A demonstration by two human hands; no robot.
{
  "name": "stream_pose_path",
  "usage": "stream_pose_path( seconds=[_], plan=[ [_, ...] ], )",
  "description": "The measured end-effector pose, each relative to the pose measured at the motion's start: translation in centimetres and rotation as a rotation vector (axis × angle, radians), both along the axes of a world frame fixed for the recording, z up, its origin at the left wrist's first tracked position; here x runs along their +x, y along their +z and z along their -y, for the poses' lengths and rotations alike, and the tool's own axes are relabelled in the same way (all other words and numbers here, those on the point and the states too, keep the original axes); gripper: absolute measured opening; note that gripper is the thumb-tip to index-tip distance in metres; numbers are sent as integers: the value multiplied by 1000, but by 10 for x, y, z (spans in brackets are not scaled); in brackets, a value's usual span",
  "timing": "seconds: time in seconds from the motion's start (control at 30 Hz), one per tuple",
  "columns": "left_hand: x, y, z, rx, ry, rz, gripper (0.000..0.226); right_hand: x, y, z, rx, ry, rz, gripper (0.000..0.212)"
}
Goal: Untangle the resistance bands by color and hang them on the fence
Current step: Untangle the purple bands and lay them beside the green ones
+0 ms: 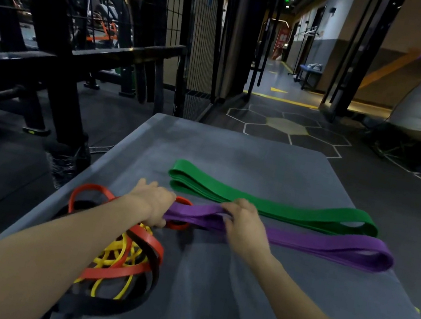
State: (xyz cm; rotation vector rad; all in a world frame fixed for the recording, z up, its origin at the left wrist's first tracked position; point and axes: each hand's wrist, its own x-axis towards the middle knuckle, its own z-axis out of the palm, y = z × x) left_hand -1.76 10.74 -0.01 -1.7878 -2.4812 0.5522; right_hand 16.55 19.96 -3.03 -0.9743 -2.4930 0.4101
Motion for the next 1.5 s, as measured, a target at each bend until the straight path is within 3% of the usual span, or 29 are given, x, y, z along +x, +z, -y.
stream_pose_path(
  seconds=[0.17, 0.33, 0.47, 0.6, 0.7, 0.83, 1.0, 1.1, 1.27, 1.33, 1.43, 1.5],
  plan=[
    [-3, -3, 2, 44, -6, -35, 53, -19, -4, 20, 130, 86, 391, 40],
    [-3, 12, -3, 111, 62, 135, 61, -32, 10, 25, 319, 157, 509, 50],
    [-11, 30, -8, 308, 100, 429, 58, -45, 2, 23, 510, 136, 464, 49],
    [-17, 26, -10, 521, 90, 655, 52, -52, -4, 15, 489, 11, 351, 46],
    [-25, 8, -8, 600, 147, 916, 63, -45, 3, 15, 423, -48, 227, 31],
    [-30, -19, -11, 559, 189, 717, 70, -43, -3, 9, 315, -113, 162, 28],
    [-26, -35, -18, 340, 210, 591, 66, -43, -7, -1, 237, -206, 87, 31],
    [-21, -28, -8, 285, 66, 637, 34, -45, -9, -3, 244, -209, 72, 32],
    [-6, -11, 36, 46, -112, 841, 28, -50, -4, 2, 269, -217, 121, 33],
    [-4, -8, 45, 107, -72, 1013, 21, -53, -2, 3, 288, -223, 133, 33],
    [-2, -6, 43, 404, 205, 1310, 16, -57, -6, 9, 466, -188, 163, 36],
    [-6, -6, 35, 663, 224, 1115, 18, -62, -12, 10, 514, -172, 207, 47]
  ],
)
